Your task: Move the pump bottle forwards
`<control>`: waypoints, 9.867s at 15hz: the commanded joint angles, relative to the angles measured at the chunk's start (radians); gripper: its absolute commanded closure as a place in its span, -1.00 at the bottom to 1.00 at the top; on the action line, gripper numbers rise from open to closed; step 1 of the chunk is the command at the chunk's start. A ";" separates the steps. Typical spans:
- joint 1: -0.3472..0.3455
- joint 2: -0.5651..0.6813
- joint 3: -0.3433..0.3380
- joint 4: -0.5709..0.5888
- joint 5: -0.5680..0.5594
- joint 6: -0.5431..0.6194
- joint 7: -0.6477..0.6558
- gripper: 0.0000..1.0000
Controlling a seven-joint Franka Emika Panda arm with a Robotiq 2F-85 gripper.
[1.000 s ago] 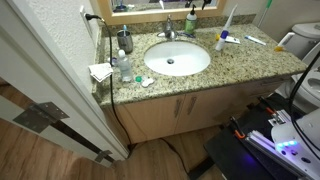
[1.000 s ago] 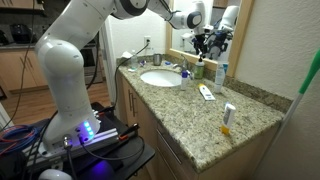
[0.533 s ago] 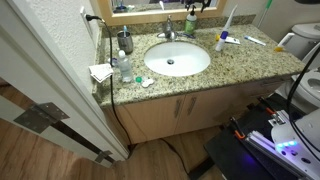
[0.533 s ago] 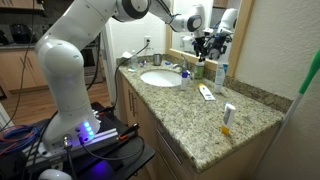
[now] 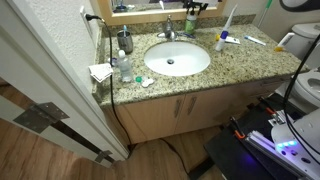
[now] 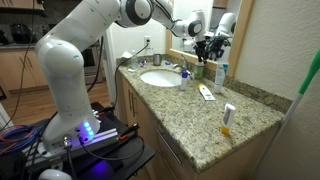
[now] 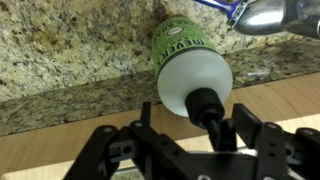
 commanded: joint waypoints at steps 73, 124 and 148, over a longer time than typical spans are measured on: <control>-0.005 -0.338 -0.022 -0.398 0.038 -0.163 0.317 0.85; 0.052 -0.388 -0.027 -0.557 -0.055 -0.133 0.555 -0.37; 0.057 -0.568 -0.025 -0.632 -0.092 -0.081 0.485 -1.00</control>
